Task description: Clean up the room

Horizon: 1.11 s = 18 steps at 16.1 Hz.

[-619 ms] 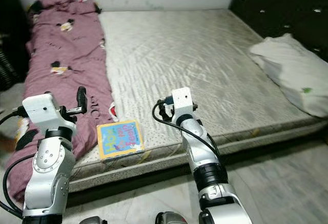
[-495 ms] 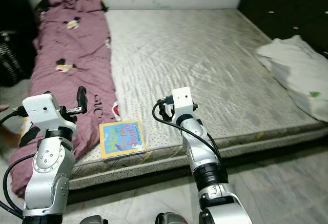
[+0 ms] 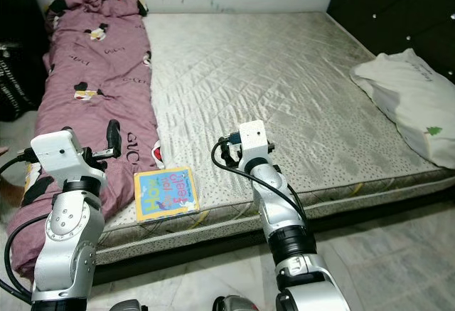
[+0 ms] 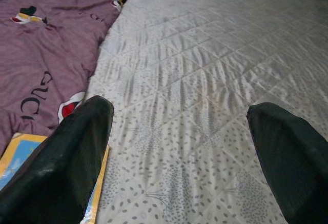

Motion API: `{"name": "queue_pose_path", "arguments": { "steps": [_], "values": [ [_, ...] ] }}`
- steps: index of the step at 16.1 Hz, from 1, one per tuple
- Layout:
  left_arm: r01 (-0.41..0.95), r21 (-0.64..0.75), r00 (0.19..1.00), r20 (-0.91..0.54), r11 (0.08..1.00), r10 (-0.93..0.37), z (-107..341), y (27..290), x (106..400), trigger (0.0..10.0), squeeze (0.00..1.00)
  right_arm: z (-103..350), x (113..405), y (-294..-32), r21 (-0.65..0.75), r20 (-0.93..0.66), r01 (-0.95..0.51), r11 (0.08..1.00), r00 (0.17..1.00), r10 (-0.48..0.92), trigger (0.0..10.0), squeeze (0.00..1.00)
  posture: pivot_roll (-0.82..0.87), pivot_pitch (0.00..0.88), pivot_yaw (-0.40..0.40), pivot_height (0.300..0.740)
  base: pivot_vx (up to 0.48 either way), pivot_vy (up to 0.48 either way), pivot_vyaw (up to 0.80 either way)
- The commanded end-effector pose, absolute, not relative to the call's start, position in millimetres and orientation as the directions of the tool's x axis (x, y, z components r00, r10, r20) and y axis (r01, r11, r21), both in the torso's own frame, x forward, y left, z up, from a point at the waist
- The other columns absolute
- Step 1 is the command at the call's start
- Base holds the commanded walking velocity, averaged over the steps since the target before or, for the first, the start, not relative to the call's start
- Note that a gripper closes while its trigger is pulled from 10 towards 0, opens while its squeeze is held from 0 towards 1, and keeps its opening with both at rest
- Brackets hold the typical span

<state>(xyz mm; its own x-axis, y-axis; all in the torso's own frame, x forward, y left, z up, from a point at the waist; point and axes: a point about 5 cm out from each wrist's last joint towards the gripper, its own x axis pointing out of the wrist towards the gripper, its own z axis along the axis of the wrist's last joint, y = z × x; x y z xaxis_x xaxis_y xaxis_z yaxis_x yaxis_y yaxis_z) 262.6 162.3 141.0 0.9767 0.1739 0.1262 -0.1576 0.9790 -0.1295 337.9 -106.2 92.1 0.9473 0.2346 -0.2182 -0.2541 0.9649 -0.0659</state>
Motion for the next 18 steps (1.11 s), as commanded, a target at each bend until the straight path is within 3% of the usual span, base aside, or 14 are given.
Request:
{"name": "queue_pose_path", "arguments": {
  "steps": [1, 8, 13, 18],
  "values": [
    [-0.141, -0.134, 0.976, 0.149, 0.981, 0.160, 145.2, 159.9, 261.7, 10.0, 0.00, 93.5, 339.4, -108.7, -0.073, -0.216, -0.243, 0.967, 0.951, 0.223, 10.0, 0.00, 0.10, 0.010, -0.065, 0.740, 0.255, 0.000, 0.00],
    [-0.134, -0.134, 0.977, 0.147, 0.982, 0.154, 145.0, 159.4, 261.7, 10.0, 0.00, 93.1, 339.2, -109.7, -0.078, -0.216, -0.239, 0.968, 0.952, 0.218, 10.0, 0.00, 0.10, 0.012, -0.064, 0.740, 0.297, 0.000, 0.00],
    [-0.115, -0.137, 0.979, 0.154, 0.984, 0.136, 145.8, 157.3, 261.9, 10.0, 0.00, 92.2, 340.1, -112.5, -0.079, -0.221, -0.229, 0.970, 0.953, 0.206, 10.0, 0.00, 0.10, 0.012, -0.062, 0.740, 0.118, 0.000, 0.00],
    [-0.117, -0.134, 0.979, 0.151, 0.984, 0.137, 145.4, 157.3, 262.1, 10.0, 0.00, 92.4, 340.8, -113.5, -0.084, -0.222, -0.223, 0.971, 0.954, 0.200, 10.0, 0.00, 0.10, 0.012, -0.060, 0.740, 0.361, 0.000, -0.38]
  ]
}}
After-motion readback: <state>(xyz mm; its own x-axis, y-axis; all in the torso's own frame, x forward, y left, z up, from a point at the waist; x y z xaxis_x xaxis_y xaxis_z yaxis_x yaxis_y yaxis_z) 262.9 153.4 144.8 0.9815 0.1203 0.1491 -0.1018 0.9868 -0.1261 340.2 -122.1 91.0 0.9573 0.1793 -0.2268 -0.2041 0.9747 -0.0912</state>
